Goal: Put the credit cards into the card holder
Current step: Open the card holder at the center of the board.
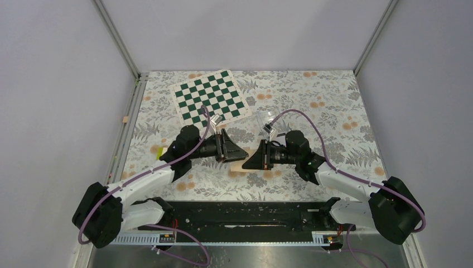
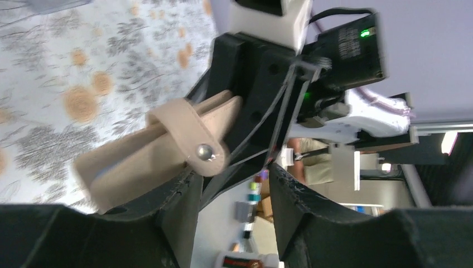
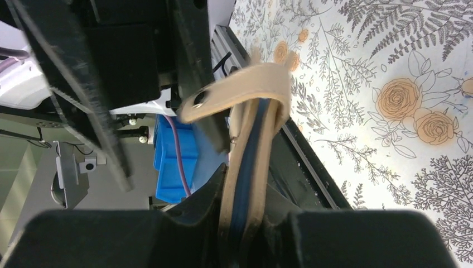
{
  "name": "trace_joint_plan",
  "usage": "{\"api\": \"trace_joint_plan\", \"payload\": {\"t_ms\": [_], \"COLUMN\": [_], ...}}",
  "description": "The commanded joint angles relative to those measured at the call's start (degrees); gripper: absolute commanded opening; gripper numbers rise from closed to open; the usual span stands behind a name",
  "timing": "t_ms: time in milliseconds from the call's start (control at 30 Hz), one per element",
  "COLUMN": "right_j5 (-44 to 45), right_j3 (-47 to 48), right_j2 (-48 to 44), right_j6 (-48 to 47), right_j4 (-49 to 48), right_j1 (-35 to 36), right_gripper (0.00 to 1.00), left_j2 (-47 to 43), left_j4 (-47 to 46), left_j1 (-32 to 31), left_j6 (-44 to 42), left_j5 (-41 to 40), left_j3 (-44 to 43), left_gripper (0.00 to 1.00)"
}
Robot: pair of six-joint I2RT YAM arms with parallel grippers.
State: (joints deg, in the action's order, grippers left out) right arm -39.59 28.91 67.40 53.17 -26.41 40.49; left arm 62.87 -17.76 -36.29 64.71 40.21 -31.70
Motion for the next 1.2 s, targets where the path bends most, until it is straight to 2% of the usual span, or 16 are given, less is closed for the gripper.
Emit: {"api": "trace_joint_plan", "payload": {"t_ms": [0,100,233,400,533,633,1167], "right_j5": [-2.21,-2.22,-1.87,-1.55,-2.34,-3.5,-8.25], "right_j3": [0.36,-0.21,-1.08,-1.25,-1.63,-1.99,-3.07], "right_j2": [-0.6,-0.98,-2.32,-4.38,-5.18,-4.93,-4.51], "right_j6": [0.27,0.36,0.43,-0.09,-0.14,0.34,2.2], "right_j4": [-5.04,-5.14,-4.74,-3.24,-4.12,-5.76,-8.95], "right_j1": [0.83,0.83,0.82,0.84,0.86,0.88,0.86], "right_gripper": [0.0,0.0,0.0,0.0,0.0,0.0,0.0], "left_j2": [3.5,5.53,6.13,2.82,0.56,0.26,9.43], "left_j4": [-23.51,-29.5,-28.47,-12.37,4.82,11.73,9.58], "left_j1": [-2.2,-2.73,-2.84,-2.86,-2.78,-2.77,-2.78], "left_j6": [8.75,11.01,9.79,1.91,-7.34,-11.82,-13.82], "left_j5": [1.54,0.67,-1.4,-6.91,-10.54,-12.13,-6.02], "left_j3": [-0.5,-1.16,-2.84,-4.75,-8.62,-10.83,-14.51], "left_gripper": [0.47,0.47,0.44,0.47,0.53,0.55,0.59]}}
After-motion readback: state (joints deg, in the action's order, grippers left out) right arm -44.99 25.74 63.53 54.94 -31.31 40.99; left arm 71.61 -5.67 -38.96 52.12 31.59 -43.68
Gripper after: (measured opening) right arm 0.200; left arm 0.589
